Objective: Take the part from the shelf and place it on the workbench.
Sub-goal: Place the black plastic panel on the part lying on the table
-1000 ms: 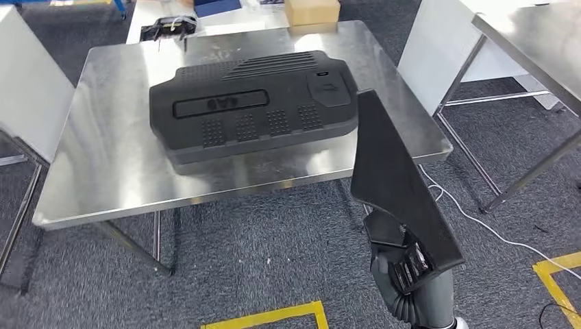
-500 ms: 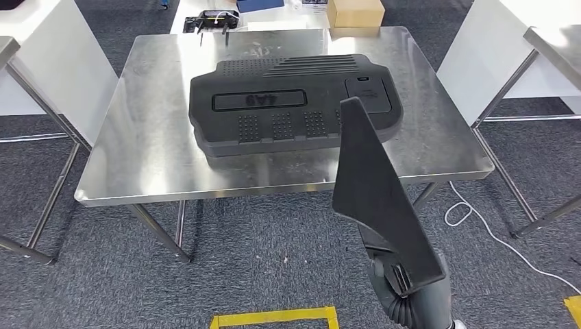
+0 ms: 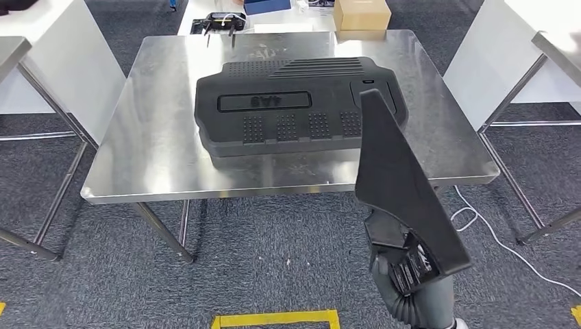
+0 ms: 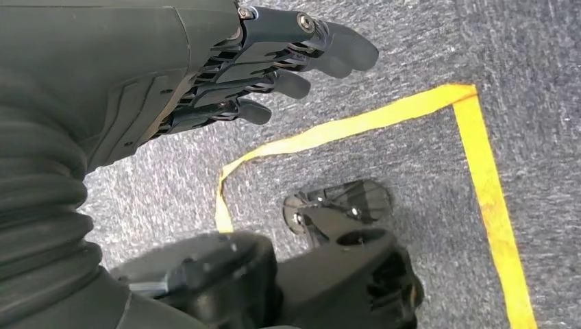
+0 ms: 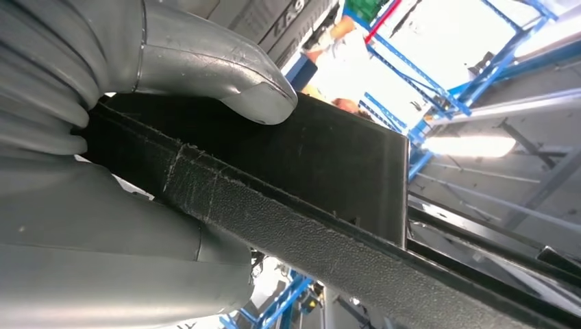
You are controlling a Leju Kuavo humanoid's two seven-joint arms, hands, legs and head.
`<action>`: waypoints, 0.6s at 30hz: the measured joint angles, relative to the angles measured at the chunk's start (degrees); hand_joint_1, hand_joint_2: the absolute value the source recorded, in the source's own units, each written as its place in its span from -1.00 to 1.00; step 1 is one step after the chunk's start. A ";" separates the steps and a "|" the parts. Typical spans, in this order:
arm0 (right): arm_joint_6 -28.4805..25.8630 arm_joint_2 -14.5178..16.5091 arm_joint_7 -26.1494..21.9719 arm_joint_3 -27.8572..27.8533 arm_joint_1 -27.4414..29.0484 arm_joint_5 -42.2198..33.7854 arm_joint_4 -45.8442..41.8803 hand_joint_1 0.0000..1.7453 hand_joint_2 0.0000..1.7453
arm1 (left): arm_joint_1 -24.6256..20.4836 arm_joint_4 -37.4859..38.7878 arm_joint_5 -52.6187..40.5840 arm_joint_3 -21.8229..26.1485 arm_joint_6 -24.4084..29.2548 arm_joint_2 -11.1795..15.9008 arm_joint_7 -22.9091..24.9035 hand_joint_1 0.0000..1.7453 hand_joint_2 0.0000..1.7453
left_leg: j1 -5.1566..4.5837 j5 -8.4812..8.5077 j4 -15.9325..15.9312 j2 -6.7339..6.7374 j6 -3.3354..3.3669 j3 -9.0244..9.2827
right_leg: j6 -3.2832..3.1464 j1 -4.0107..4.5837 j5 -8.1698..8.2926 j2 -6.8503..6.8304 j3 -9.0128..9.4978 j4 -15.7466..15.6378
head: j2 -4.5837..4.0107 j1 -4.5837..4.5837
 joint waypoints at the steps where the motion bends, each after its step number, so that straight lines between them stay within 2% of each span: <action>1: -0.01 0.03 -0.02 0.03 0.00 -0.01 -0.01 1.00 1.00 | -0.01 -0.01 -0.03 0.00 -0.02 -0.01 0.04 -1.00 1.00 | -0.14 -0.05 -0.25 -0.16 0.29 -0.02 | -0.02 0.12 -0.05 -0.01 -0.16 0.07 | 0.00 0.02; 2: -0.01 0.05 -0.03 0.06 -0.01 -0.03 -0.01 1.00 1.00 | 0.00 -0.01 -0.05 0.00 -0.02 0.02 0.10 -1.00 1.00 | -0.18 0.06 -0.30 -0.28 0.56 -0.12 | -0.17 0.09 -0.01 -0.01 -0.28 -0.02 | 0.00 0.11; 4: -0.01 0.11 -0.04 0.12 -0.03 -0.15 -0.01 1.00 1.00 | 0.01 0.00 -0.10 0.00 -0.05 0.09 0.26 -1.00 1.00 | -0.40 0.12 -0.35 -0.43 0.70 -0.18 | -0.55 0.10 0.08 -0.04 -0.39 -0.31 | 0.00 0.14; 6: -0.01 0.13 -0.04 0.16 -0.07 -0.36 0.00 1.00 1.00 | 0.02 0.00 -0.25 0.00 -0.15 0.13 0.48 -1.00 1.00 | -0.63 0.09 -0.34 -0.57 0.97 -0.21 | -0.47 0.08 0.16 -0.09 -0.36 -0.61 | 0.00 0.15; 9: -0.01 0.13 -0.05 0.23 -0.08 -0.51 0.00 1.00 1.00 | 0.02 0.00 -0.53 0.00 -0.39 0.14 0.73 -1.00 1.00 | -0.85 0.11 -0.30 -0.61 1.38 -0.36 | -0.08 0.02 0.41 -0.10 -0.21 -0.84 | 0.00 0.15; 13: -0.01 0.14 -0.04 0.25 -0.07 -0.54 0.00 1.00 1.00 | 0.03 0.00 -0.59 0.00 -0.49 0.26 0.87 -1.00 1.00 | -0.98 0.24 -0.24 -0.57 1.58 -0.61 | 0.72 -0.10 0.69 -0.10 -0.13 -0.92 | 0.00 0.12; 18: -0.02 0.13 -0.04 0.25 -0.08 -0.55 0.00 1.00 1.00 | 0.03 0.00 -0.63 0.00 -0.72 0.31 0.93 -1.00 1.00 | -0.91 0.27 -0.27 -0.45 1.62 -0.57 | 1.13 0.01 0.69 -0.11 -0.19 -0.91 | 0.00 0.10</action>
